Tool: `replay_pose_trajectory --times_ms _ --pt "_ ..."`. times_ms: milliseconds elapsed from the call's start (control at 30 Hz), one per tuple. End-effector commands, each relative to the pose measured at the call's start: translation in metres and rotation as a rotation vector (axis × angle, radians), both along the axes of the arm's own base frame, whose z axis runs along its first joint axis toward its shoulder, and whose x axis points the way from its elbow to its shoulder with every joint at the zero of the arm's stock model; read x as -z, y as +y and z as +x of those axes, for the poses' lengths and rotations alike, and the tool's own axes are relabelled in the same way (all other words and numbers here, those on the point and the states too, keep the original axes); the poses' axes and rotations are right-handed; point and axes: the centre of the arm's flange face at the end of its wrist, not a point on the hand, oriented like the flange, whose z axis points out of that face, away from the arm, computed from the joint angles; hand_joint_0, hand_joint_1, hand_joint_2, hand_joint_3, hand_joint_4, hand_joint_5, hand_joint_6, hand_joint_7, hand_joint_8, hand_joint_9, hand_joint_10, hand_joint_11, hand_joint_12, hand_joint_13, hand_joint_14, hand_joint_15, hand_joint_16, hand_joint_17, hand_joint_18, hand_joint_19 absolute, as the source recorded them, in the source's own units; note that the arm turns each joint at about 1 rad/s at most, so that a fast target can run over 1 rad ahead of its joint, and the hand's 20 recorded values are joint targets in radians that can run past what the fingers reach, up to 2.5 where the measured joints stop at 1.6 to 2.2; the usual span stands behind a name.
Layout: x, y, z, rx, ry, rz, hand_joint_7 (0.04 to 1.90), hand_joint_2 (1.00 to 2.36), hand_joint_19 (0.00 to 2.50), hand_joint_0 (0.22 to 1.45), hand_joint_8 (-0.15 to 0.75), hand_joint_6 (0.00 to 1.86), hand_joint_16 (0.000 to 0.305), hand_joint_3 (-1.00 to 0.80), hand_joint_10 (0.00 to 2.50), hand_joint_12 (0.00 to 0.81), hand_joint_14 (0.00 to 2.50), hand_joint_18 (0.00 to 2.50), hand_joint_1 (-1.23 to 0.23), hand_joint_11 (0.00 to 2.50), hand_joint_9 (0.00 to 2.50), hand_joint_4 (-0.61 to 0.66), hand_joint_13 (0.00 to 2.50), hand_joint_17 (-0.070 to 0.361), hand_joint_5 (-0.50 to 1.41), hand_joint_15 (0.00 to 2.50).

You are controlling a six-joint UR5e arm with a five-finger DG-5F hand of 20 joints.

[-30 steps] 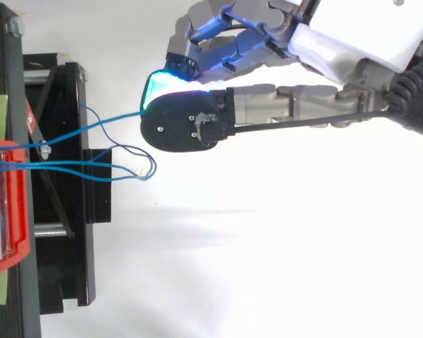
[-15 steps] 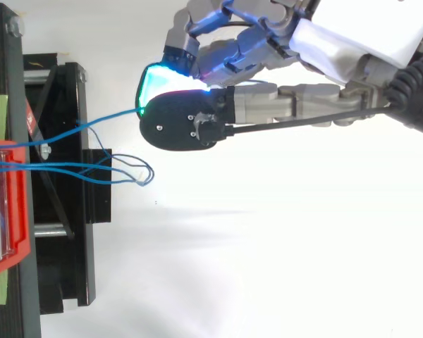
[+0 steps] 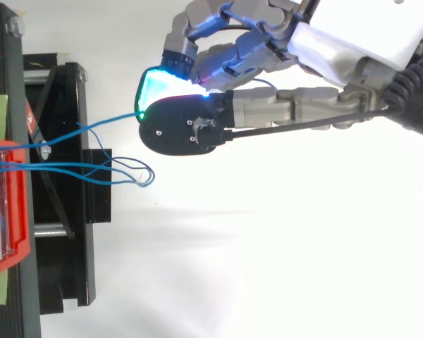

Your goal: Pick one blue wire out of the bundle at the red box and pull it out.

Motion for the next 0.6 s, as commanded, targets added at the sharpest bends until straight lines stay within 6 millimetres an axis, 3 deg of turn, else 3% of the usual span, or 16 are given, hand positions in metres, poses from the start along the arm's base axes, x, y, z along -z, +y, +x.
replay_pose_trajectory --times_ms 0,267,400,567 --pt "0.0 0.0 0.0 -0.001 0.001 -0.002 0.97 1.01 0.27 0.62 0.41 0.93 0.055 -0.04 0.01 0.442 0.01 0.67 -0.82 0.45 0.9 0.11 0.69 0.123 -0.1 0.27" --pt "0.005 0.0 -0.002 -0.003 0.013 -0.006 1.0 1.01 0.26 0.63 0.422 0.93 0.057 -0.01 0.01 0.458 0.01 0.7 -0.82 0.47 0.95 0.09 0.72 0.128 -0.09 0.28" --pt "0.033 -0.002 -0.01 -0.002 0.035 -0.001 1.0 1.01 0.26 0.63 0.422 0.93 0.057 -0.01 0.01 0.458 0.01 0.7 -0.82 0.47 0.95 0.09 0.72 0.128 -0.09 0.28" --pt "0.038 0.0 -0.005 -0.001 -0.022 0.008 1.0 1.01 0.26 0.63 0.422 0.93 0.057 -0.02 0.01 0.458 0.01 0.7 -0.82 0.47 0.95 0.09 0.72 0.127 -0.09 0.28"
